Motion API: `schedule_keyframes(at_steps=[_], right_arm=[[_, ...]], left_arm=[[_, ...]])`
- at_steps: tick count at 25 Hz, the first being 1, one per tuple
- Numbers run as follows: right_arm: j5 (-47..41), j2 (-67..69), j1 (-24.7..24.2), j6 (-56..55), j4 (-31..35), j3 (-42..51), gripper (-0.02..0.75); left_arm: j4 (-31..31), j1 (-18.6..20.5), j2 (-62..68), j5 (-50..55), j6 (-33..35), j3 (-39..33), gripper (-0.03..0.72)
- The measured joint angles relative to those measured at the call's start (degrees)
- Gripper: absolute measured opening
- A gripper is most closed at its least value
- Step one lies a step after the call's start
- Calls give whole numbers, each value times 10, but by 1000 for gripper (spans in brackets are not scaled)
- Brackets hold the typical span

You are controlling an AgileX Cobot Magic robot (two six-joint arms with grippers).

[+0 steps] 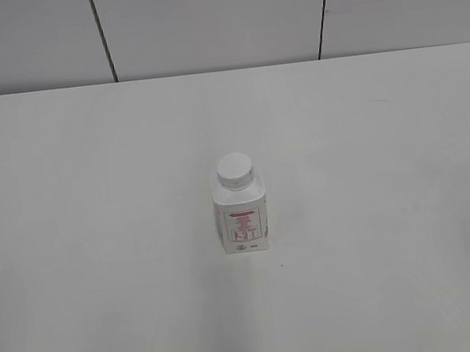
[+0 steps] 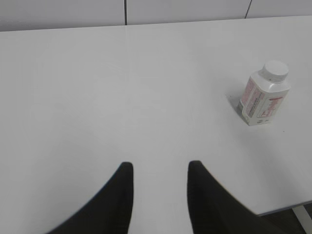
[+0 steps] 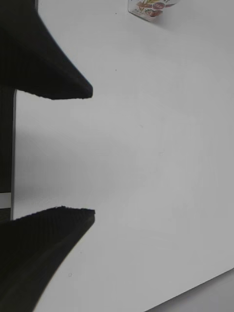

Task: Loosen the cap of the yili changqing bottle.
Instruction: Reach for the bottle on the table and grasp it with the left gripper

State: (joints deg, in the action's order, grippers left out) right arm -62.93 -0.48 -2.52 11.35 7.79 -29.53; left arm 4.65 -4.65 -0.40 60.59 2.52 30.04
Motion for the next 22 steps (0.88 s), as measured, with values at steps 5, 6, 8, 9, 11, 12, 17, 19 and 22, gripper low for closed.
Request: schedule_keyframes(at_steps=[5,6,8,9,11,12,17,19,22], right_arm=[[0,0,0,0,0,0,545],[0,0,0,0,0,0,545],[0,0,0,0,0,0,545],[0,0,0,0,0,0,545],[0,0,0,0,0,0,545],[0,0,0,0,0,0,545],[0,0,0,0,0,0,545],[1,0,0,0,0,0,545],[1,0,0,0,0,0,545]], left_arm=[[0,0,0,0,0,0,243],[0,0,0,0,0,0,243],[0,0,0,0,0,0,243],[0,0,0,0,0,0,243],[0,0,0,0,0,0,243],[0,0,0,0,0,0,245],[0,0,5,-39,0,10,393],[0,0,11,-105,0,13,455],[0,0,35,-203,0,15,485]])
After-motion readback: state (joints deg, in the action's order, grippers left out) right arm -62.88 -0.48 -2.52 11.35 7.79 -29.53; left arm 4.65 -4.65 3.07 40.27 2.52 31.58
